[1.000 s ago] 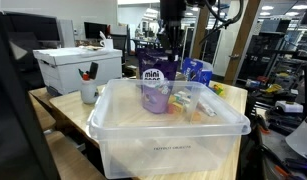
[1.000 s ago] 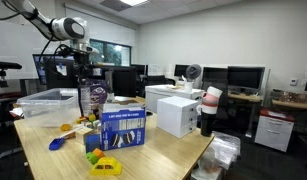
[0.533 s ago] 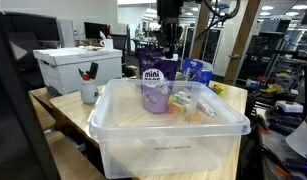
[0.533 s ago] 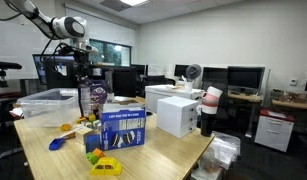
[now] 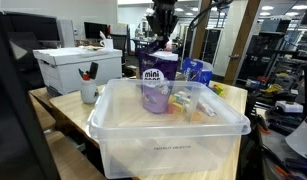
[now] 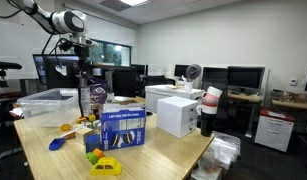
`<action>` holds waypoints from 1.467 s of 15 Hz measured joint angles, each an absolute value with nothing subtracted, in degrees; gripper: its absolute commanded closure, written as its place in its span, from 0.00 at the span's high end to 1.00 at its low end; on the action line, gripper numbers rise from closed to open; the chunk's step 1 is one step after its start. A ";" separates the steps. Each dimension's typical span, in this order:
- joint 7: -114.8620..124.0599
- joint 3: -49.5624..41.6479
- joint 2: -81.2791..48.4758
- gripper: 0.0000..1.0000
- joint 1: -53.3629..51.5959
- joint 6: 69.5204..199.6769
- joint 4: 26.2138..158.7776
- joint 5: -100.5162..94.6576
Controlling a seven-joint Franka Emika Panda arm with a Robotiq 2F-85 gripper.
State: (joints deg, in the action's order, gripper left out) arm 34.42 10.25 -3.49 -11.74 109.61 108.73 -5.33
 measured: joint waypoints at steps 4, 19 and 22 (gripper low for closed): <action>34.43 10.43 -3.50 0.05 -11.84 109.61 107.88 -5.22; 22.39 8.97 -2.37 0.04 -10.55 141.01 116.53 35.46; 10.59 9.66 -0.69 0.04 -10.67 150.90 119.88 48.69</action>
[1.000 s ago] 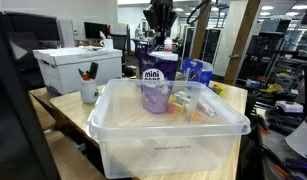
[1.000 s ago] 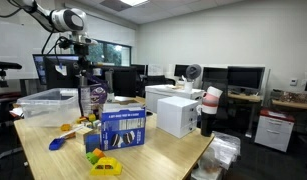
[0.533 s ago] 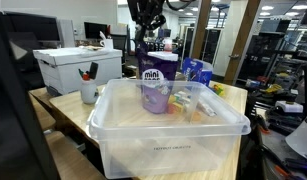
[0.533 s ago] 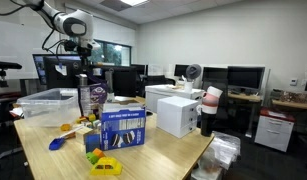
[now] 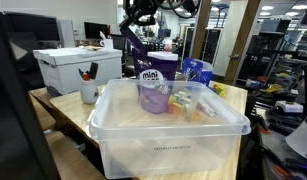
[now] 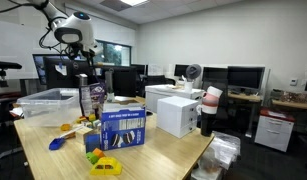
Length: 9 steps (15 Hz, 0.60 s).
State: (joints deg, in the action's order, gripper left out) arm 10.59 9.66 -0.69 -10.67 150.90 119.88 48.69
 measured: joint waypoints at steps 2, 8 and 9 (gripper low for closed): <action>0.73 10.13 2.02 0.03 -11.02 155.67 122.59 58.26; -23.37 9.56 10.04 0.04 -13.46 158.63 126.02 76.54; -30.91 8.76 12.53 0.04 -14.37 158.63 126.18 82.13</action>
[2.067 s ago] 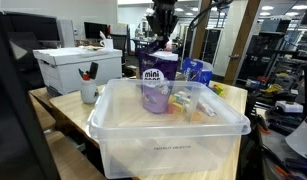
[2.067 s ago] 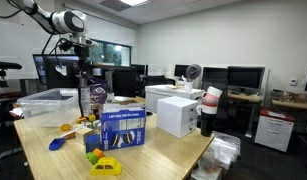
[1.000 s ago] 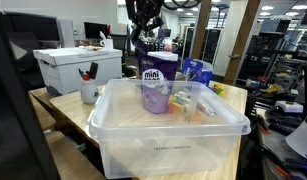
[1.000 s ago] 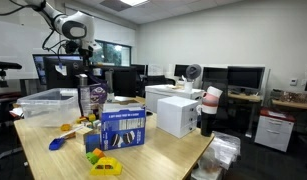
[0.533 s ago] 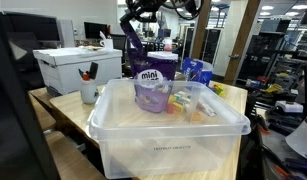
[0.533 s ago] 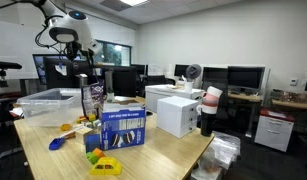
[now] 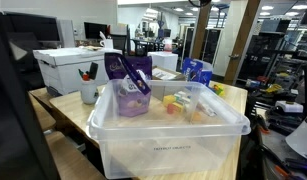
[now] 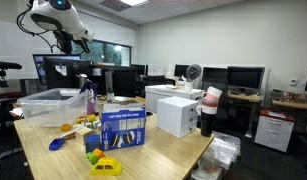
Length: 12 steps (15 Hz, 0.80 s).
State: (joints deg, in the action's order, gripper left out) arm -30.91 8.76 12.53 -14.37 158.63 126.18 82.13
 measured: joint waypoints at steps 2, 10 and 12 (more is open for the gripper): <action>-40.53 7.49 15.51 0.01 -15.25 158.44 126.65 89.49; -39.74 6.57 14.00 0.70 -14.80 153.17 133.18 83.26; -33.93 8.40 11.07 0.81 -14.58 153.30 132.71 74.47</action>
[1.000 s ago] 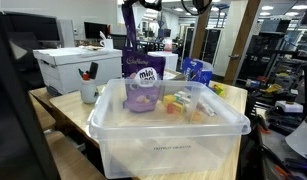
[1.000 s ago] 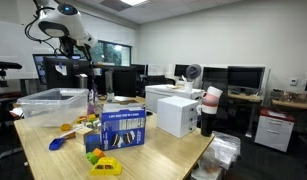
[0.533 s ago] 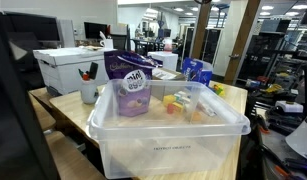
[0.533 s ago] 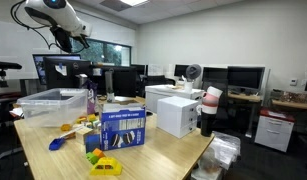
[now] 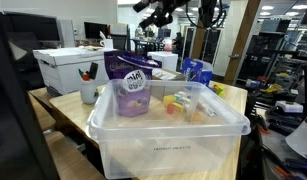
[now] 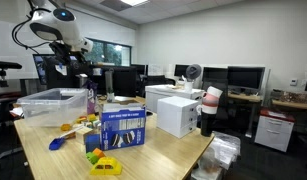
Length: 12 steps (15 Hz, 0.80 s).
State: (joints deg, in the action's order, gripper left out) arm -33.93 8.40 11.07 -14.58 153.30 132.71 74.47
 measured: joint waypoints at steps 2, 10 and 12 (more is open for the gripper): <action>-26.95 11.11 7.17 0.94 -14.17 153.37 131.45 64.01; -4.63 12.30 -1.55 1.00 -13.82 145.09 126.65 21.72; 0.74 11.33 -1.44 1.00 -13.30 137.93 123.04 12.98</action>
State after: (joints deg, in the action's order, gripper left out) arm 0.74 11.33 -1.44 -13.30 137.93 123.04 12.98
